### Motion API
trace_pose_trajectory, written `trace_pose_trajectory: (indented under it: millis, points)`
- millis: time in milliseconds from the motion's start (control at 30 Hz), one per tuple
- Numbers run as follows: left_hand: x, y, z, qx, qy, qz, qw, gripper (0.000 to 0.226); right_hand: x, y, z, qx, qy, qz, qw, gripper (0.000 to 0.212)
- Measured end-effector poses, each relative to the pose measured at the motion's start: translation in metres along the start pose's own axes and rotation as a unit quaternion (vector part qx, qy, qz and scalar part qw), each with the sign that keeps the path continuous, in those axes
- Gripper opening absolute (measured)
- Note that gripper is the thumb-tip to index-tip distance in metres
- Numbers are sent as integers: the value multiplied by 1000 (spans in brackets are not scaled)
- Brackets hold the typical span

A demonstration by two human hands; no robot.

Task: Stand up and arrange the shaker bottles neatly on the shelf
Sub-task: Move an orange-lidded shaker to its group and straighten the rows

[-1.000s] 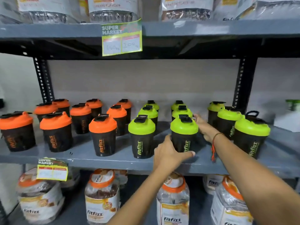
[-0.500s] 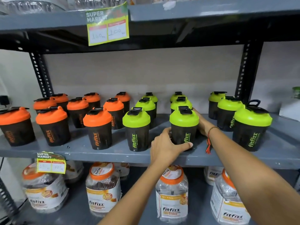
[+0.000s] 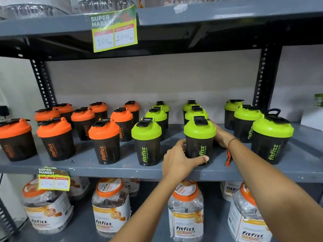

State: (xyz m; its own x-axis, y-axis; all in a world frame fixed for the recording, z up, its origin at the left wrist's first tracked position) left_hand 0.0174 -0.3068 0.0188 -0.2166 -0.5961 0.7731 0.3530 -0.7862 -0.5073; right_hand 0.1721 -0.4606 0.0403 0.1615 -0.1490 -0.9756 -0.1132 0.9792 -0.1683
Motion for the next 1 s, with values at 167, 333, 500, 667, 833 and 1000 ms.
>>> trace_pose_trajectory:
  millis: [167, 333, 500, 667, 833, 1000]
  points:
    - [1, 0, -1, -1, 10, -7, 1000, 85, -1, 0, -1, 6, -9, -5, 1000, 76]
    - [0, -8, -7, -6, 11, -39, 999, 110, 3, -9, -1, 44, -11, -24, 999, 70]
    - [-6, -36, -39, -12, 19, -111, 994, 117, 4, -21, -22, 128, -31, -5, 991, 71]
    - [-25, -92, -70, 29, 61, -182, 981, 77, -54, -11, -75, 310, -125, -6, 942, 64]
    - [-64, -200, -90, 129, 102, -244, 956, 49, -129, 15, -139, 470, -262, -11, 842, 19]
    - [-134, -323, -80, 266, 114, -266, 920, 37, -192, 151, -205, 503, -402, -35, 764, 18]
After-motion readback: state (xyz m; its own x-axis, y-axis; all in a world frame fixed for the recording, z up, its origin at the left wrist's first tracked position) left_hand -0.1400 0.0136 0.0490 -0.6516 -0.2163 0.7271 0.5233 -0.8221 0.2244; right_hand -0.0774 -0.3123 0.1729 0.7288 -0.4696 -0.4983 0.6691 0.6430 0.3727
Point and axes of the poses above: each hand's wrist, its own z-axis towards the middle knuckle, its own y-axis out of the palm, x = y × z, the point moved 4 cm from there along z, towards the middle knuckle, and after that the axes turned 4 degrees about x, right-handed, at the moved point
